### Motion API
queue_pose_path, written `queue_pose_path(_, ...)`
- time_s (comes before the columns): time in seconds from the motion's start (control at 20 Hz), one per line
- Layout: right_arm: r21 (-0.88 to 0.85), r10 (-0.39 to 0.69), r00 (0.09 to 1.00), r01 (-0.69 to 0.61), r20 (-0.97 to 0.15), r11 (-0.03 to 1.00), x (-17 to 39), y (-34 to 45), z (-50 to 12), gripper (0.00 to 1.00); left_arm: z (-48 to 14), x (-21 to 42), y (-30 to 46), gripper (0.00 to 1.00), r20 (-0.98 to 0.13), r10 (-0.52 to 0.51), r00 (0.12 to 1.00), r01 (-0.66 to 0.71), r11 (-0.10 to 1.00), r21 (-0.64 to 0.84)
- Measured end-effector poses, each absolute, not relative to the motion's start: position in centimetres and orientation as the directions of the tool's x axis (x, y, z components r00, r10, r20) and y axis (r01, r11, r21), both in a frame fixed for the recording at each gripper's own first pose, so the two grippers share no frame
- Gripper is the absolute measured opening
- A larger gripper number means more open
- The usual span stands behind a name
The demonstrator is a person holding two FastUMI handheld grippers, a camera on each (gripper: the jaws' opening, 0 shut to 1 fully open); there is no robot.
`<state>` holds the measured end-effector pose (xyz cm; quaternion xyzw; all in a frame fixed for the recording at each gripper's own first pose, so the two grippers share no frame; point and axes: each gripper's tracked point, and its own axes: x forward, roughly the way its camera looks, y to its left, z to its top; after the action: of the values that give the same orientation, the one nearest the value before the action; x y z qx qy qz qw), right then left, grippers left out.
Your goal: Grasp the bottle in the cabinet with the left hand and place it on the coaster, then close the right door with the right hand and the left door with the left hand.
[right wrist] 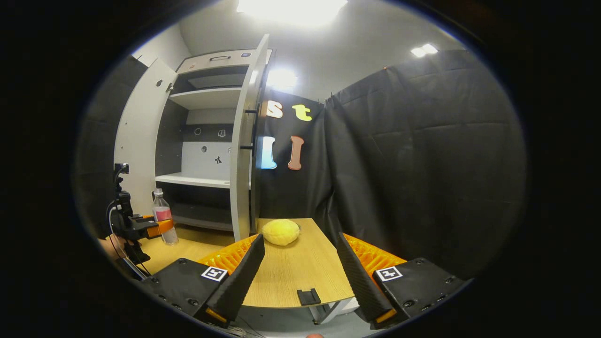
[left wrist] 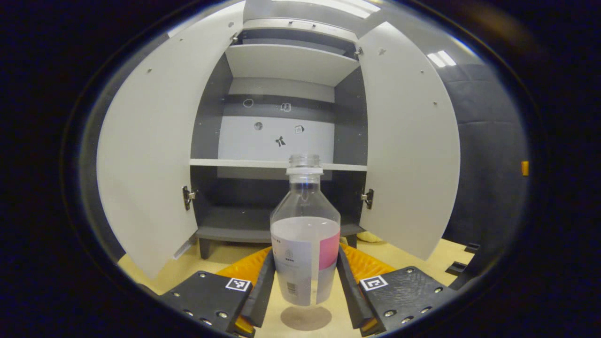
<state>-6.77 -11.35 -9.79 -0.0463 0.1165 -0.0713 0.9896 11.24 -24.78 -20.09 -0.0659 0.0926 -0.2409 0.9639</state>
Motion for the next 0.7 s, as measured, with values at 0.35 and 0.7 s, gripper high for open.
queue_pose_path(0.35,-0.109,-0.168,0.952,0.144,-0.255,0.984,-7.7,-11.5,-10.7,0.97,-25.9,11.0,-26.1,0.69,-0.209,-0.486,0.849,0.455,0.872,-0.179)
queue_pose_path(0.7,-0.121,-0.186,0.936,0.157,-0.298,0.980,-7.8,-11.7,-11.9,0.97,-30.3,10.2,-27.3,0.69,-0.240,-0.491,0.837,0.459,0.870,-0.179)
